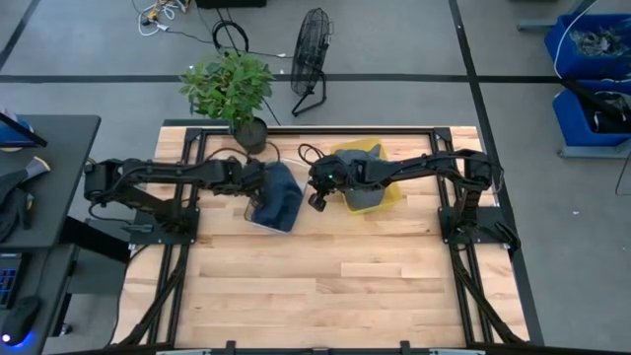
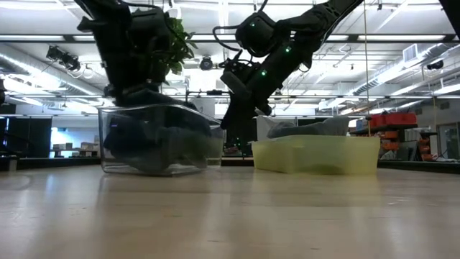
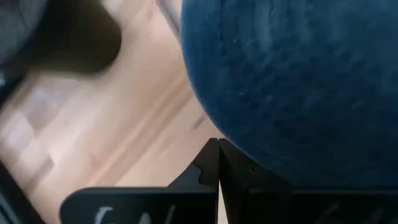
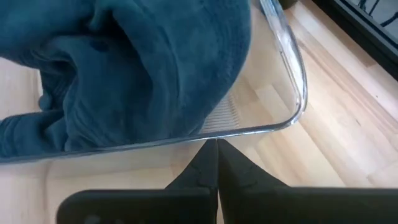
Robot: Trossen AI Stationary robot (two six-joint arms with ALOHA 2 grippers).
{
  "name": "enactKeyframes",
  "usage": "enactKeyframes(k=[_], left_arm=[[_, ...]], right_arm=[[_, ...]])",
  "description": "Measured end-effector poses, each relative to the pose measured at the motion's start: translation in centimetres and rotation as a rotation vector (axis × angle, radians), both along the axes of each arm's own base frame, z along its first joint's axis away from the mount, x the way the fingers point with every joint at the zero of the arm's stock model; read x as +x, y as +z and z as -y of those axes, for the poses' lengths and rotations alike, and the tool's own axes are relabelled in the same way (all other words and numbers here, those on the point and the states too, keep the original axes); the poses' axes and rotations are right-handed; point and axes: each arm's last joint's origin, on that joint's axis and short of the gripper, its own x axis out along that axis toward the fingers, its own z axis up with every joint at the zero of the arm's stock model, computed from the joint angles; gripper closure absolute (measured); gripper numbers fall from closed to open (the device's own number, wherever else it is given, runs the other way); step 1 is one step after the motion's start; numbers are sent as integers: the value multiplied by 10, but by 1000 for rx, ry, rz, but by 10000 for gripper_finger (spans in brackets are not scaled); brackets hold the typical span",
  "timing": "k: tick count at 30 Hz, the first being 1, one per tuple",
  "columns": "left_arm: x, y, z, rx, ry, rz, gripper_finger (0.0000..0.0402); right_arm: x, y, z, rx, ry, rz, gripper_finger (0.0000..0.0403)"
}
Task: Pick & Place hat
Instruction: Put the blue cap into the transparent bin
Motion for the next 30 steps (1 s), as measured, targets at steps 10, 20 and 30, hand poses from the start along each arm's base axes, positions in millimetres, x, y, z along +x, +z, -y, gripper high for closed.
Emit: enactKeyframes(k=[10,20,30], left_arm=[[11,23,-8,82,-56,34,399],[24,31,-2,125,-225,94,399],[24,30,0,69,-262,103,399]], right_arm=[[0,0,-1,-1,22,-4,403],[1,1,-1,-9,30,4,403],[-3,16,-11,-44,44,20,403]])
